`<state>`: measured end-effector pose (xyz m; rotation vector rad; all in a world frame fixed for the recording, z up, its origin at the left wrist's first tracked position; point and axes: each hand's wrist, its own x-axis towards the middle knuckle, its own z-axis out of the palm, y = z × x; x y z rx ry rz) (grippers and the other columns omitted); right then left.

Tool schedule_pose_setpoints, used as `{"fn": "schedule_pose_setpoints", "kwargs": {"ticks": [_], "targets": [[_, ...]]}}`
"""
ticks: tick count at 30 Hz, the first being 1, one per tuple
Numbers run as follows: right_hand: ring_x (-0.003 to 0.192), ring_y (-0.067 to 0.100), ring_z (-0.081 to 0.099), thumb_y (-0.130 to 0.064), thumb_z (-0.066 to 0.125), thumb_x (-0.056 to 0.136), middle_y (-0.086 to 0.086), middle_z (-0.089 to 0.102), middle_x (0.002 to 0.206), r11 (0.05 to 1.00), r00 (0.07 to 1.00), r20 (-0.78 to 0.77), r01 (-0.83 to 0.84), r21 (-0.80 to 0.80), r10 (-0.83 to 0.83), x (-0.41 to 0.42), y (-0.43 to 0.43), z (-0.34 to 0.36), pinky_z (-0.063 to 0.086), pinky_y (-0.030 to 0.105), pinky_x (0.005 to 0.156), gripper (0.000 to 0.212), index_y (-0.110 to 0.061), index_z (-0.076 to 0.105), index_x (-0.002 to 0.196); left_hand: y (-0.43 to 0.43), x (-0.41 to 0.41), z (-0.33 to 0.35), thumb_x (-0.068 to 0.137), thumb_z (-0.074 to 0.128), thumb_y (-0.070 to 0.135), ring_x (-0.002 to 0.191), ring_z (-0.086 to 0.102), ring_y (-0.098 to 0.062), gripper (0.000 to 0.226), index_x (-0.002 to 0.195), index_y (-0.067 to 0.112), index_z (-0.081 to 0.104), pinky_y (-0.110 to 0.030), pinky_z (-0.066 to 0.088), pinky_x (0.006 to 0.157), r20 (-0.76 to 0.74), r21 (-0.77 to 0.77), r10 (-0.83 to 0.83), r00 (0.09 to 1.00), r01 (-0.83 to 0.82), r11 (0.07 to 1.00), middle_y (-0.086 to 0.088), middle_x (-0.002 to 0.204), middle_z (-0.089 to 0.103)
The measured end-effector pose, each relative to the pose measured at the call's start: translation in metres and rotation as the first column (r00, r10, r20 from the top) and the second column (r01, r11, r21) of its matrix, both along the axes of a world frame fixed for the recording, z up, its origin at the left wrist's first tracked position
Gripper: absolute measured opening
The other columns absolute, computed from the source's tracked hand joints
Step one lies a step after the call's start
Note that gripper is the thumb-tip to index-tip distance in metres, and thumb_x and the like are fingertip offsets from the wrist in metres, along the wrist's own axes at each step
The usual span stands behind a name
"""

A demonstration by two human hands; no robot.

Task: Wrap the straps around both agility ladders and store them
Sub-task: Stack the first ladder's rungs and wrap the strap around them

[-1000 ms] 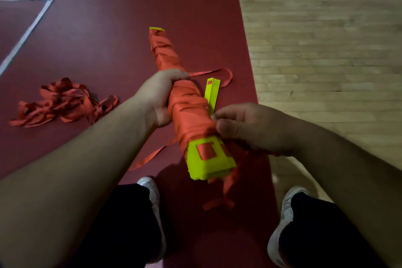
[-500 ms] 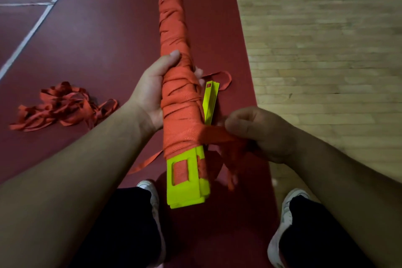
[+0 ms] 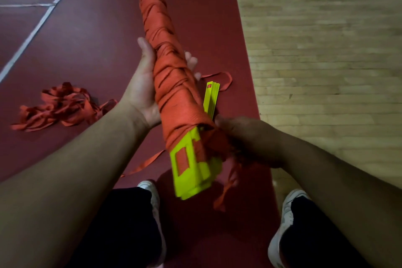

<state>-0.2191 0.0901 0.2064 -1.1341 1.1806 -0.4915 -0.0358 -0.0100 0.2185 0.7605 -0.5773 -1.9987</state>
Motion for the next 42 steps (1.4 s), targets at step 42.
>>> {"fn": "schedule_pose_setpoints", "kwargs": {"ticks": [42], "targets": [[0.035,0.009,0.034,-0.052,0.034,0.103,0.002,0.056,0.063,0.812,0.775,0.286,0.456,0.363,-0.563,-0.02,-0.025,0.005,0.035,0.028,0.054,0.057,-0.006,0.066,0.093,0.001,-0.003,-0.028,0.085,0.069,0.0,0.1,0.071,-0.031,0.018,0.1,-0.009,0.066,-0.042,0.052,0.097,0.422,-0.513,0.224,0.878,0.028,0.858,-0.016,0.1,0.074]]}}
